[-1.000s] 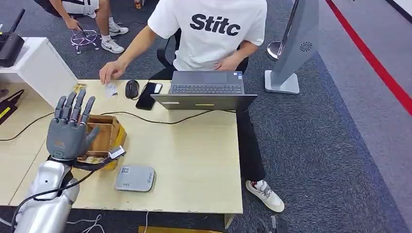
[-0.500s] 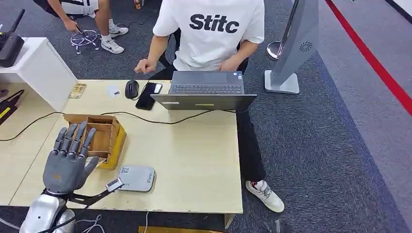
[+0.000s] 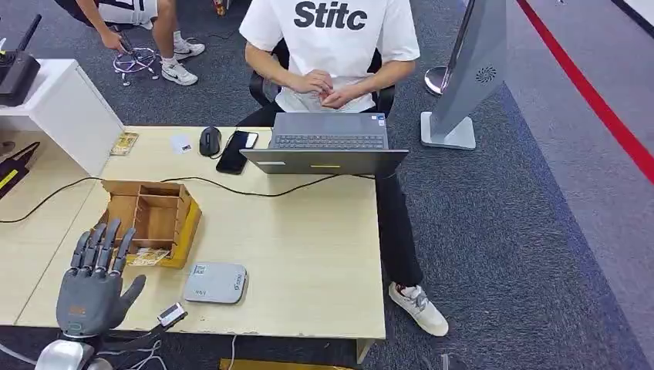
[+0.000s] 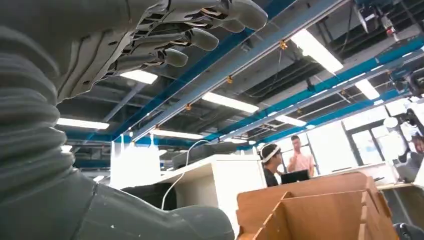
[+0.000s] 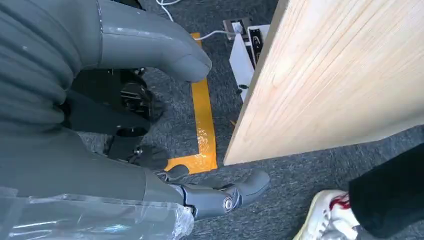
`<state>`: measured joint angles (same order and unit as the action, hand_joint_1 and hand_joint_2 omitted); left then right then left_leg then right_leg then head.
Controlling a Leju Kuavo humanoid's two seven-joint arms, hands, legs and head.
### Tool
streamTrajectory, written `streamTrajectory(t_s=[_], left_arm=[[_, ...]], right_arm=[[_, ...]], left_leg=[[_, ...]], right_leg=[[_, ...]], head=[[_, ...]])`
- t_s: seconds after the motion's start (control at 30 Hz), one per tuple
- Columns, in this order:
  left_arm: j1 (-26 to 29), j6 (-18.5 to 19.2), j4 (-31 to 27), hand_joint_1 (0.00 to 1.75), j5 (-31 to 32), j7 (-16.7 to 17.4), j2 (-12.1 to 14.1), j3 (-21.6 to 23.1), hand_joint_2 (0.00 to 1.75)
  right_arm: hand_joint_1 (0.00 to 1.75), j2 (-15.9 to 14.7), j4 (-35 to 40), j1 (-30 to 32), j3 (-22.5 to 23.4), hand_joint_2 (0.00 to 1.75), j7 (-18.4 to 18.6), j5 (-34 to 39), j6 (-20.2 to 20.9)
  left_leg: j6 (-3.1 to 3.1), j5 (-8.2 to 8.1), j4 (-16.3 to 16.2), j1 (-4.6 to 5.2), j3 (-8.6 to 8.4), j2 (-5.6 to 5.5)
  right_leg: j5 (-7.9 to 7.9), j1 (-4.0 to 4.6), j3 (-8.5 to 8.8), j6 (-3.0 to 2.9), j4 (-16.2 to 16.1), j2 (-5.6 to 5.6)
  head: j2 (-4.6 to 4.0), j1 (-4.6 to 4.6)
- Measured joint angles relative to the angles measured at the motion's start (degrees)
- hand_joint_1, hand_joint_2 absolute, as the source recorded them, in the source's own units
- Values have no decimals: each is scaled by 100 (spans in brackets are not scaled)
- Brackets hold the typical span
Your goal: Pass the card to the sensor for recognition and then transmit it.
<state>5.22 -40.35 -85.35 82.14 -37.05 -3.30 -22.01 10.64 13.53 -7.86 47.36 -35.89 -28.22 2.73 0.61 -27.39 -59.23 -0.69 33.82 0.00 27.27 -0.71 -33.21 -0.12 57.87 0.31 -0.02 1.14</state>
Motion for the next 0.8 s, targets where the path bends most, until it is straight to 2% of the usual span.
streamTrajectory(t_s=[0.73, 0.77, 0.8], left_arm=[[3, 2, 0, 0, 7, 0, -94, -118, 175], [-12, 44, 13, 0, 152, 143, -74, -118, 175], [-164, 68, 275, 0, 416, 520, 31, -85, 175]], right_arm=[[0, -2, 0, 0, 4, 175, 0, 0, 0], [0, -2, 0, 0, 4, 175, 15, -31, 31], [0, -2, -2, -5, -2, 175, 59, -99, 68]], left_leg=[[0, 0, 0, 0, 0, 0], [0, 0, -1, 1, -3, 0], [-1, 2, -1, 3, -3, -5]], right_leg=[[0, 0, 0, 0, 0, 0], [0, 0, -4, 0, -2, 0], [0, 0, -5, 0, -2, -5]], head=[[0, 0], [0, 0], [0, -2]])
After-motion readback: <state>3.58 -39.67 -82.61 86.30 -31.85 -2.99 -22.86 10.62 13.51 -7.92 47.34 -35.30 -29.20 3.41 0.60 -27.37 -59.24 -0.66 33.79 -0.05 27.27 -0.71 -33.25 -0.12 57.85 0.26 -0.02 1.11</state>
